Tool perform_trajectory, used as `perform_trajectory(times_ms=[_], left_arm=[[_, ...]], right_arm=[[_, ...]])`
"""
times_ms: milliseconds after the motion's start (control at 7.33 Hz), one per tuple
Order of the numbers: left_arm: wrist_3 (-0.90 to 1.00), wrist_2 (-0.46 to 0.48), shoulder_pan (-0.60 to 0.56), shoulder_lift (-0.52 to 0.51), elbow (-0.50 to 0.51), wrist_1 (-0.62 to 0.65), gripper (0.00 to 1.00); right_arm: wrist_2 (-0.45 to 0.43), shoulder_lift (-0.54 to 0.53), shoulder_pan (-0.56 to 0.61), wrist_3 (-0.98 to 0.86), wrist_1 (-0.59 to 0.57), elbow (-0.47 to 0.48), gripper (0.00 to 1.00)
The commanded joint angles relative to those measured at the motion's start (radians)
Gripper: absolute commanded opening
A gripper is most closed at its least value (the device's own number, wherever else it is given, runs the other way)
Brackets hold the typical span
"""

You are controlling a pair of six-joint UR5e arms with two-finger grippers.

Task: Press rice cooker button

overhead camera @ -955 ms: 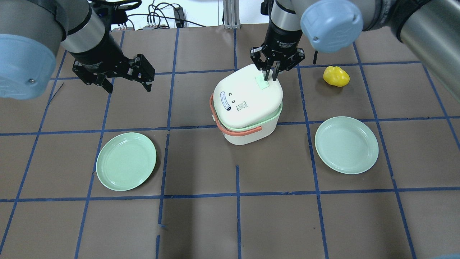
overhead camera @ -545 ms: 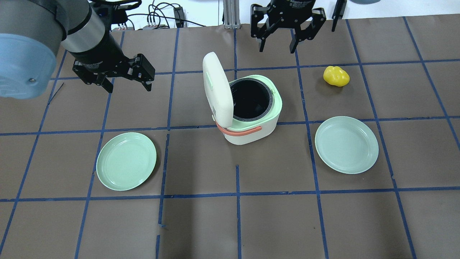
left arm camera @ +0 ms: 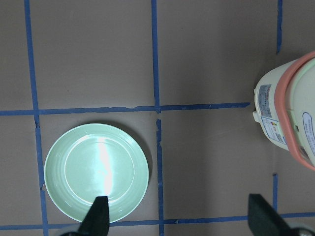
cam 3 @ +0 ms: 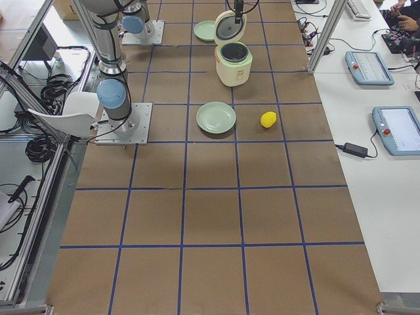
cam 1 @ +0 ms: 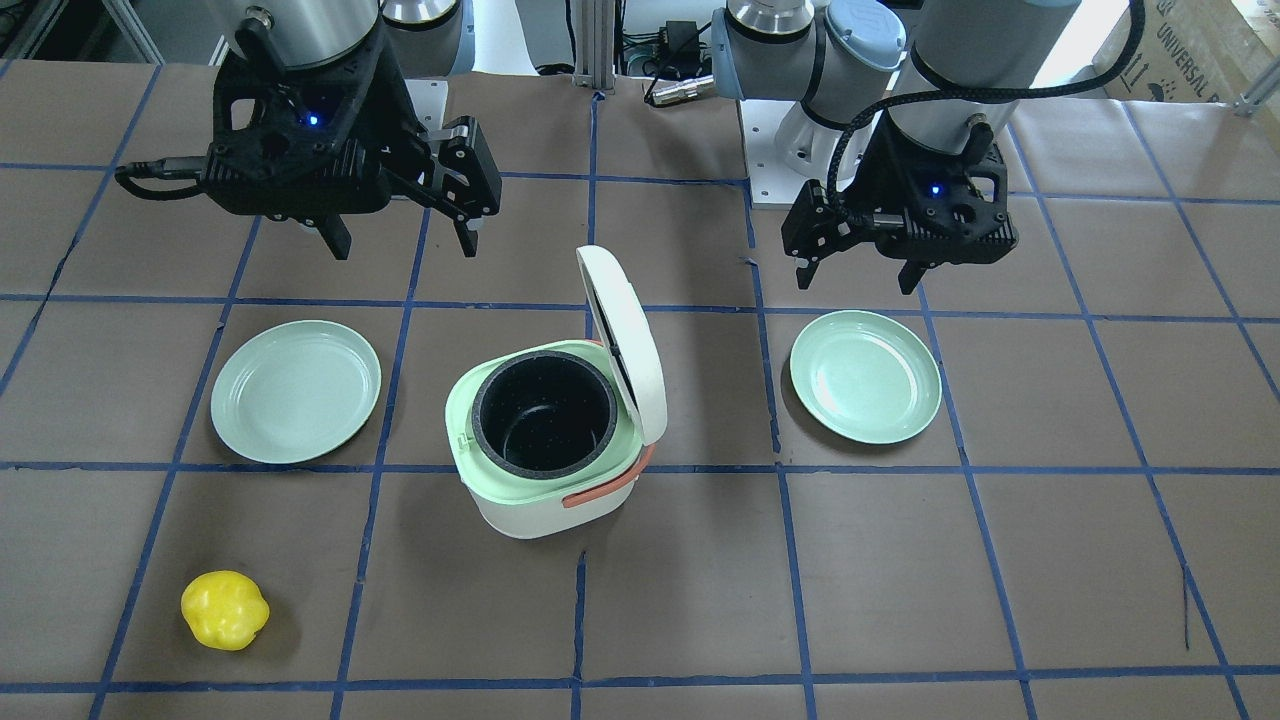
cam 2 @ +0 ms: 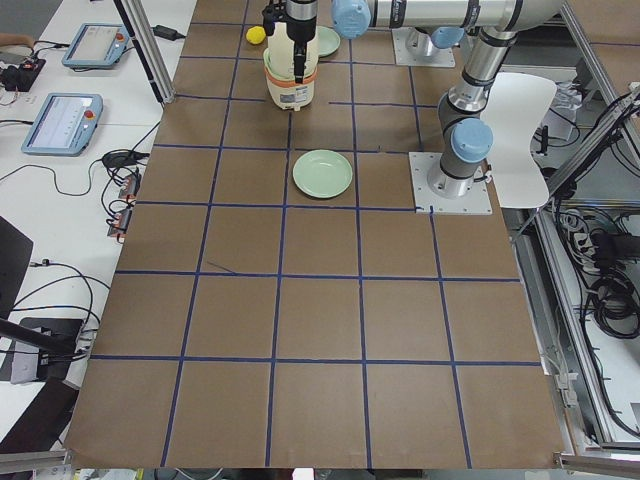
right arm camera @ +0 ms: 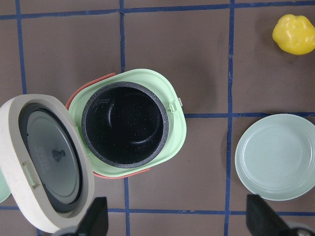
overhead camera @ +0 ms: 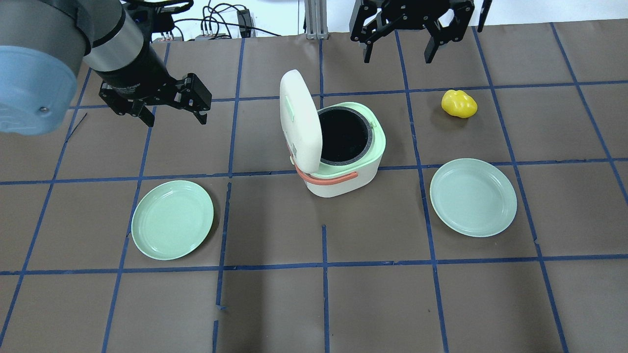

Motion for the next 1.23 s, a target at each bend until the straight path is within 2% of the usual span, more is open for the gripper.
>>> perform_trajectory(times_ms=[0, 273, 545, 682, 818, 1091], left_arm=[[0.000, 0.000, 0.000, 0.000, 0.000, 0.000, 1.00], [0.000, 0.000, 0.000, 0.000, 0.000, 0.000, 1.00], [0.000, 0.000, 0.000, 0.000, 0.000, 0.000, 1.00], [0.000, 0.000, 0.000, 0.000, 0.000, 0.000, 1.00], [0.000, 0.000, 0.000, 0.000, 0.000, 0.000, 1.00], [0.000, 0.000, 0.000, 0.000, 0.000, 0.000, 1.00]], right_arm=[[-0.023, -0.008, -0.042, -0.104, 0.017, 0.020, 0.99], [-0.018, -0.053, -0.108, -0.162, 0.017, 0.124, 0.98], [-0.026, -0.168, -0.127, -0.166, -0.015, 0.291, 1.00], [-0.023, -0.198, -0.166, -0.176, -0.035, 0.339, 1.00], [-0.021, -0.202, -0.205, -0.183, -0.033, 0.353, 1.00], [-0.023, -0.205, -0.207, -0.176, -0.033, 0.338, 1.00]])
